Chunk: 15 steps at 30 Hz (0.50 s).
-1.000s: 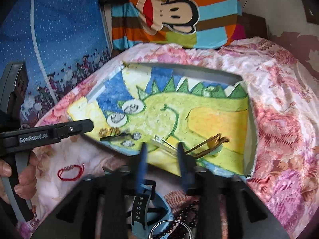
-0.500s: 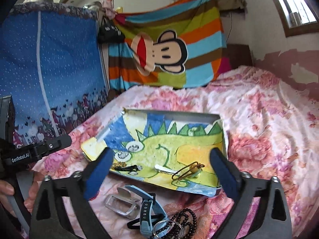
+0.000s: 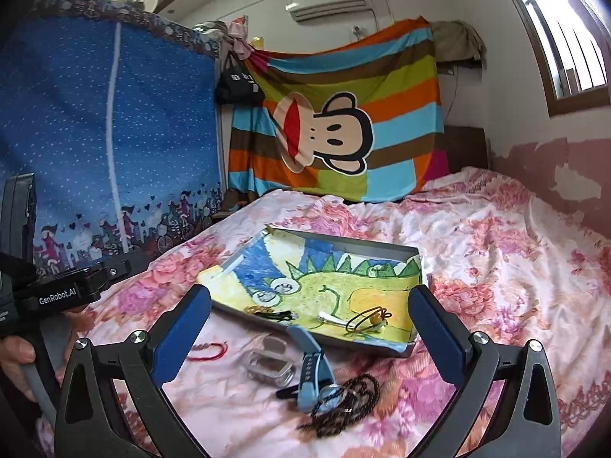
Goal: Organize jewelry
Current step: 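Withdraw both open tools from the tray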
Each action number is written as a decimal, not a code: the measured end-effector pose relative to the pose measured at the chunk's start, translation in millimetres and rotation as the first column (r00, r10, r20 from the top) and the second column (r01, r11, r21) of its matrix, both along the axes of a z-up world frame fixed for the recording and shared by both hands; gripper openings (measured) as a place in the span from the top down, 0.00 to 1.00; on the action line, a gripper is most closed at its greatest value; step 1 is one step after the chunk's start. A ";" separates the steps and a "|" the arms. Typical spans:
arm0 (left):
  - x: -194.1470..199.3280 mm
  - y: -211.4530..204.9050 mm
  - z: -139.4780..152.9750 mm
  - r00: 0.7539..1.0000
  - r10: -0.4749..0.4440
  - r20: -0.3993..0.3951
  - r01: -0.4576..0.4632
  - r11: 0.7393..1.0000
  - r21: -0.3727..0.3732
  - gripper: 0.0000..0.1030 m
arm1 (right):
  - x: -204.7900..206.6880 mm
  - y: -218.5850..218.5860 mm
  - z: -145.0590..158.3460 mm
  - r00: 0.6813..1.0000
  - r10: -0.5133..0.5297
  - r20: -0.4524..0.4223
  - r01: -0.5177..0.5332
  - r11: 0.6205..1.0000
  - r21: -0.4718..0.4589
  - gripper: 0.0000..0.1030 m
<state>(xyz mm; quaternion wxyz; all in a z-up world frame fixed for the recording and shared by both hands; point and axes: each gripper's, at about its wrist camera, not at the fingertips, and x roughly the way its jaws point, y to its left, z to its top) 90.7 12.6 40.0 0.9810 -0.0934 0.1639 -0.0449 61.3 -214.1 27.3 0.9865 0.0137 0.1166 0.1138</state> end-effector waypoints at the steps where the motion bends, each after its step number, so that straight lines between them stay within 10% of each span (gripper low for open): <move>1: -4.9 0.3 -0.1 1.000 0.000 0.003 0.000 1.000 0.005 0.00 | -4.1 0.9 0.1 1.000 0.002 0.001 -0.002 1.000 -0.004 0.01; 15: -67.4 19.9 -8.8 0.999 0.043 -0.004 -0.042 0.996 0.073 0.00 | -45.9 6.8 -14.8 0.997 0.006 -0.078 -0.004 1.000 0.021 0.01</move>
